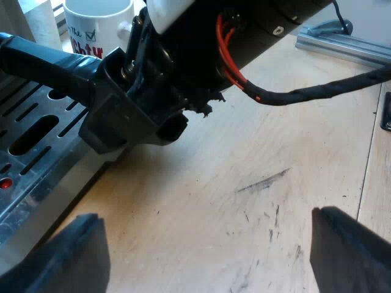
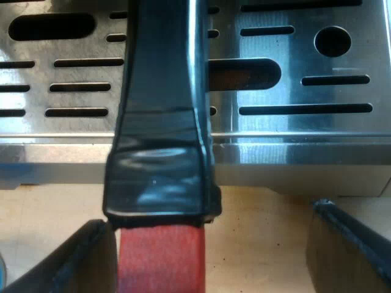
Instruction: Grind coffee beans and then tamp
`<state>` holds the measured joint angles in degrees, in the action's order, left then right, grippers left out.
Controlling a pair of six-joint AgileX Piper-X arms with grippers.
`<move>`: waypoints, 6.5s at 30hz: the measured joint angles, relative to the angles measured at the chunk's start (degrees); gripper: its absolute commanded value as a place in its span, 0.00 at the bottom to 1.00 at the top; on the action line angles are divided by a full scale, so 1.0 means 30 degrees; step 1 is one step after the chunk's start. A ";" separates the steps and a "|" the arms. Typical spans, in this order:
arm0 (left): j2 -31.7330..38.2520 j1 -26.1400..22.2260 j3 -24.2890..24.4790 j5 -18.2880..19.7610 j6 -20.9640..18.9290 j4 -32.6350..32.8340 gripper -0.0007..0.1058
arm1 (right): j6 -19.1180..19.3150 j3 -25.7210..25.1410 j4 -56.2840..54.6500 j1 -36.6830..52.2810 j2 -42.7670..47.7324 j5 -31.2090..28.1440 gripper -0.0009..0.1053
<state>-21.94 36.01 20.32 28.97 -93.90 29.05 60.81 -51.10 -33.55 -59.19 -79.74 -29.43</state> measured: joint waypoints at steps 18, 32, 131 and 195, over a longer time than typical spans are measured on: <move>0.0000 0.0000 0.0000 0.0000 0.0000 0.0000 0.66 | 0.0093 0.0000 0.0548 0.0000 0.0000 -0.0260 0.21; 0.0000 0.0000 0.0000 0.0000 0.0000 0.0000 0.66 | 0.0267 0.0047 0.0426 0.0000 0.0000 -0.0245 0.01; 0.6254 0.0000 0.1364 -0.0526 -0.0454 0.4843 0.66 | 0.1527 0.0245 -0.5905 -0.8361 0.4365 -0.1790 0.01; 0.6298 0.0000 0.1364 -0.0393 -0.1041 0.4850 0.66 | 1.4804 1.0363 0.4820 -0.2900 0.8159 0.7332 0.01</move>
<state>-3.04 36.01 24.41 27.79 -97.02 43.60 105.22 -20.01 -19.09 -67.89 -55.26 -7.44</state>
